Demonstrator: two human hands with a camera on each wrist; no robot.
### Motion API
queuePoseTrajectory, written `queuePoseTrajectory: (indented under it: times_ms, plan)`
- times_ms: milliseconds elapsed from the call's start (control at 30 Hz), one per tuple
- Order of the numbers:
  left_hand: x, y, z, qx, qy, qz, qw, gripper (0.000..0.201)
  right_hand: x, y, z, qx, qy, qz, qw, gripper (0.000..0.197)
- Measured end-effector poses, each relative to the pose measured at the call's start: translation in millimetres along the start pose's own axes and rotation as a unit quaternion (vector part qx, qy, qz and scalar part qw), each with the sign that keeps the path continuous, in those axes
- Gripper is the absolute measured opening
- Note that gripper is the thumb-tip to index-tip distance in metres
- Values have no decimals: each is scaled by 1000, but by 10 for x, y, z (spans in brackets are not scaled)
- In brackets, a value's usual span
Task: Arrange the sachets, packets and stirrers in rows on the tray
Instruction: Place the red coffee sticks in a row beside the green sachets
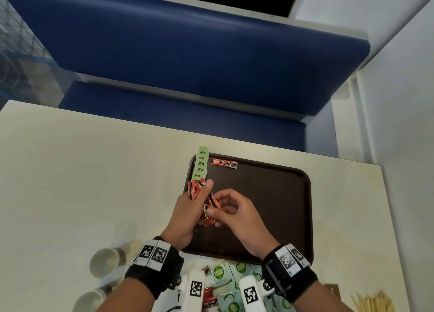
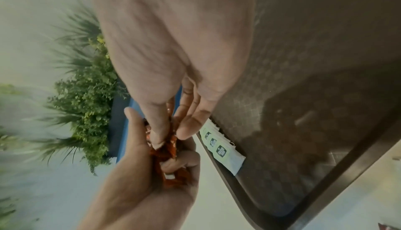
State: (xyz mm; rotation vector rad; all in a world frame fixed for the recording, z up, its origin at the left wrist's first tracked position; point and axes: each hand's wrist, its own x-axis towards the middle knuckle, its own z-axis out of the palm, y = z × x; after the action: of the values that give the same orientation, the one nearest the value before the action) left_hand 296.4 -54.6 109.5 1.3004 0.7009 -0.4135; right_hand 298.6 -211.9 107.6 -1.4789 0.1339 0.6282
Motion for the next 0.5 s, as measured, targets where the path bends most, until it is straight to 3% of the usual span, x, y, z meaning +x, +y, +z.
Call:
queuePoseTrajectory:
  times_ms: [233,500]
  plan:
    - [-71,-37,-56,-7,30,55,998,34,-109,-4,-60,-1,44,1,999,17]
    - [-79,-71,1,-72,34,7,997,39,-180,-46,-257,162,60,75,982,22]
